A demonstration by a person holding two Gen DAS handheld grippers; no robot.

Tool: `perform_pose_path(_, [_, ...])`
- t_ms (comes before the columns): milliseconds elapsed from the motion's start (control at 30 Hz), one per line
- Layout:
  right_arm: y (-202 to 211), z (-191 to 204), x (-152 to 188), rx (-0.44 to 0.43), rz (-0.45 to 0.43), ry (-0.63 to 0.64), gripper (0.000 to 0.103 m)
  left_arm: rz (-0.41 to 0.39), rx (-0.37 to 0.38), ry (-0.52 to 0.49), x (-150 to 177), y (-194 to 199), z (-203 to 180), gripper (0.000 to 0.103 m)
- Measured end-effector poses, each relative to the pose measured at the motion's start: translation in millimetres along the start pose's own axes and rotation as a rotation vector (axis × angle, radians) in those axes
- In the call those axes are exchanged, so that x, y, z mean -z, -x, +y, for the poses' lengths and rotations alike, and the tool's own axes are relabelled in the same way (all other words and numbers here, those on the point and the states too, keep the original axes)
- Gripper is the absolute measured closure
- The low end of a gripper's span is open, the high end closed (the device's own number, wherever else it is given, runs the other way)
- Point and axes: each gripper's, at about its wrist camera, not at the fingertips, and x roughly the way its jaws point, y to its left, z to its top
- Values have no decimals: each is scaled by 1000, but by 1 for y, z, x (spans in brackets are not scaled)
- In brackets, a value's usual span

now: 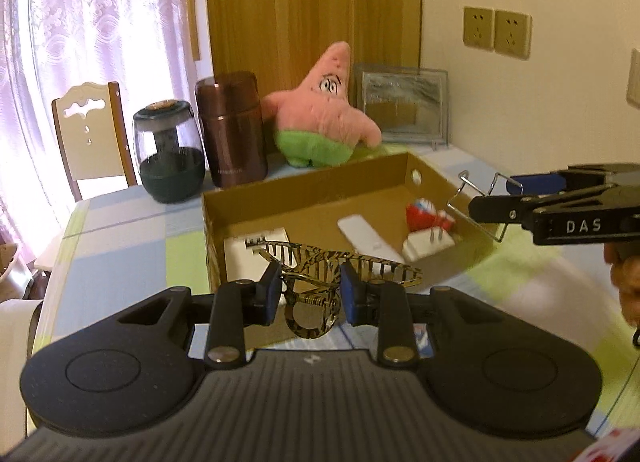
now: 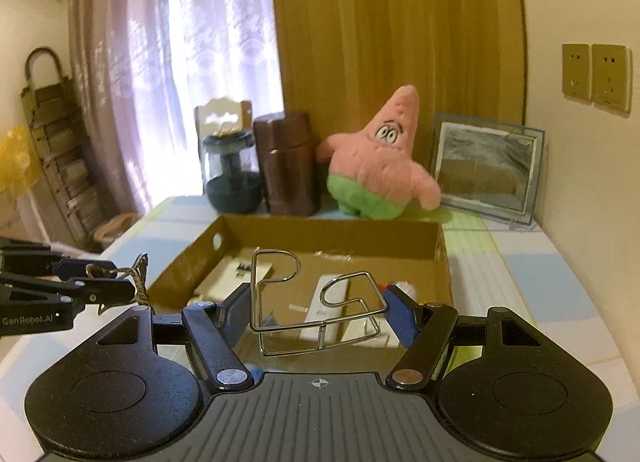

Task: Organize rigid objects
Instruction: 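Carry the wire stand and claw clip over the box with both tools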

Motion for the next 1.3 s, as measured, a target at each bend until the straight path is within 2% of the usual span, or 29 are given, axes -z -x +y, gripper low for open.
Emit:
perform_pose_path(467, [-17, -6, -20, 63, -32, -67, 36, -26, -56, 37, -33, -35, 5, 77])
perform_pose_path(700, [-33, -5, -28, 78, -45, -75, 36, -7, -63, 60, -36, -55, 8, 77])
perform_pose_path(1300, [-82, -22, -37, 111, -14, -115, 36, 29, -69, 59, -43, -101, 13, 77])
